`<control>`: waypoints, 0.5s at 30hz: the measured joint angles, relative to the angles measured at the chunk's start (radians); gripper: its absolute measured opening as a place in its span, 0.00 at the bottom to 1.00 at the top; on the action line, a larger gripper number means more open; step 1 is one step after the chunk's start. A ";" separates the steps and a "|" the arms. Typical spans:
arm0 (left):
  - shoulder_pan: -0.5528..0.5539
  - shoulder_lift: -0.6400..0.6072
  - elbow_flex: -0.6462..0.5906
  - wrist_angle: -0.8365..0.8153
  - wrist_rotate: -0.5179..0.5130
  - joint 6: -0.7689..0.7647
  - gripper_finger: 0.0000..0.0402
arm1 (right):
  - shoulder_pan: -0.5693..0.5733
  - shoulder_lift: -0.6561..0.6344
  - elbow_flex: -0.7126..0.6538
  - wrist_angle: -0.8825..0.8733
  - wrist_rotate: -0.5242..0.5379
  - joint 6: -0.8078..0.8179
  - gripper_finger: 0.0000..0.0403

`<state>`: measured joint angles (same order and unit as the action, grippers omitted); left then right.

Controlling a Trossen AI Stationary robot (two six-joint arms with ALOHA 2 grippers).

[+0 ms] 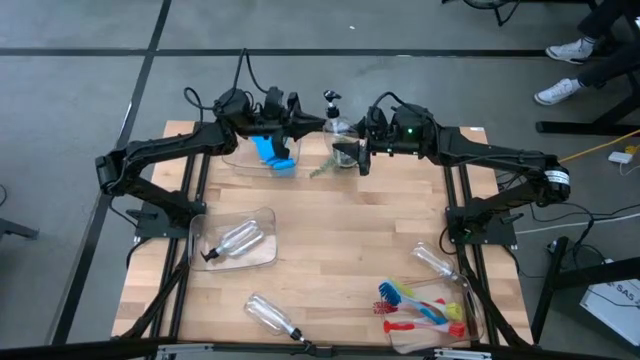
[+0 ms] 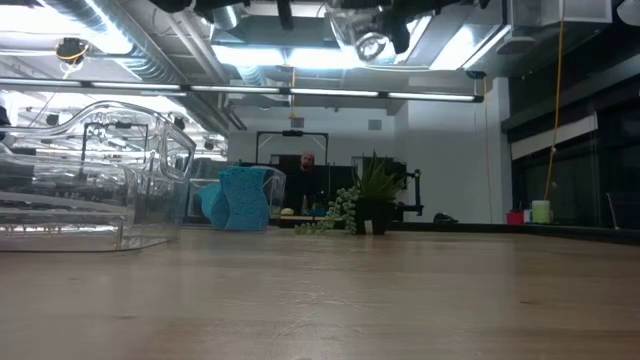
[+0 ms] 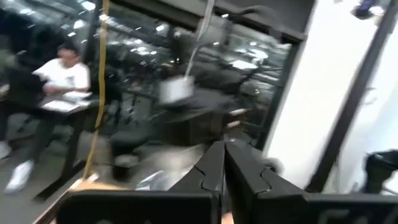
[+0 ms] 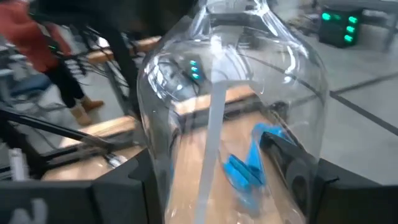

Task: Pick & Place Kitchen Sink Supplies
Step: Put the transparent soap dispenser into the middle transparent bin

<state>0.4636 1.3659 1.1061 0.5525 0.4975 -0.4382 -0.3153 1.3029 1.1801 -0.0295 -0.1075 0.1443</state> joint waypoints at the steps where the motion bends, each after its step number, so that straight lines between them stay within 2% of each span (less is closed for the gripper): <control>1: -0.009 0.000 0.000 0.017 0.003 0.006 0.01 | -0.001 0.000 0.000 -0.012 0.013 -0.001 0.54; 5: -0.038 0.000 0.000 0.079 -0.004 0.033 0.00 | -0.002 0.000 0.000 -0.021 0.024 -0.015 0.54; 9: -0.053 0.006 0.000 0.084 -0.059 0.044 0.00 | -0.001 0.000 0.000 -0.021 0.022 -0.015 0.54; 15: -0.059 0.046 0.000 0.119 -0.062 0.018 0.00 | 0.018 0.000 0.000 -0.013 0.020 -0.022 0.54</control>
<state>0.4050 1.4123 1.1065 0.6711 0.4357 -0.4206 -0.2974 1.3033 1.1797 -0.0429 -0.0875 0.1227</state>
